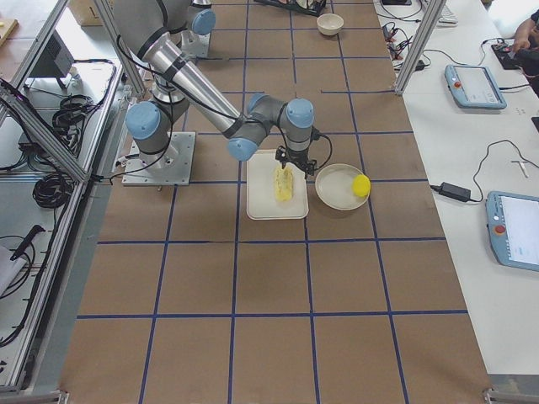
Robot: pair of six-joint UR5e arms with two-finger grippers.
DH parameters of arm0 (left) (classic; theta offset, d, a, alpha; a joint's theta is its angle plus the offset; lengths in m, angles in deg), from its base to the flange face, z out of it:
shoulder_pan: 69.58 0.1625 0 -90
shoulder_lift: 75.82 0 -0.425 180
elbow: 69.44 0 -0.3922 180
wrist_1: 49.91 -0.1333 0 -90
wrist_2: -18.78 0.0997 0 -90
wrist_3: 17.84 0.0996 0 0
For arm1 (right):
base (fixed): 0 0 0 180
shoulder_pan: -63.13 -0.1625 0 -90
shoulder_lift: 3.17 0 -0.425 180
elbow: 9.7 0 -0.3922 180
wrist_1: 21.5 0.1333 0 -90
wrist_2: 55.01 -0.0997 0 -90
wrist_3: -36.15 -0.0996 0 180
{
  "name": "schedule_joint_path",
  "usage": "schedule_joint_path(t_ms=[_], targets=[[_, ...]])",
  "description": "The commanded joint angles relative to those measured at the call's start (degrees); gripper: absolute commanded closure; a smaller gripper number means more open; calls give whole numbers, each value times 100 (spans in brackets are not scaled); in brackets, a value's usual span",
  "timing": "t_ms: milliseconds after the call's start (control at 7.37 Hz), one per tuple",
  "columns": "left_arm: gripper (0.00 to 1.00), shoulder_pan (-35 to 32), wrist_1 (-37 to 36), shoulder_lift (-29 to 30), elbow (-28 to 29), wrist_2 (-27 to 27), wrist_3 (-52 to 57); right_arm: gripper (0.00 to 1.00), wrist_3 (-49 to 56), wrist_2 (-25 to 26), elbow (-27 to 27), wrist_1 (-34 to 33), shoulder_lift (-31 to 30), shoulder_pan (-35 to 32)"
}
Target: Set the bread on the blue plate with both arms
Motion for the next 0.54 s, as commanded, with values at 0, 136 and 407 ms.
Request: schedule_joint_path(t_ms=[0,136,407], targets=[[0,390,35,1632,1692,456,439,0,141,19,-225,-82,27,68],[0,417,662,2345,2527,465,509,0,123,46,-251,-73,1,68],[1,330,1445,3114,3490,1101,231,1,97,55,-339,-91,-78,68]])
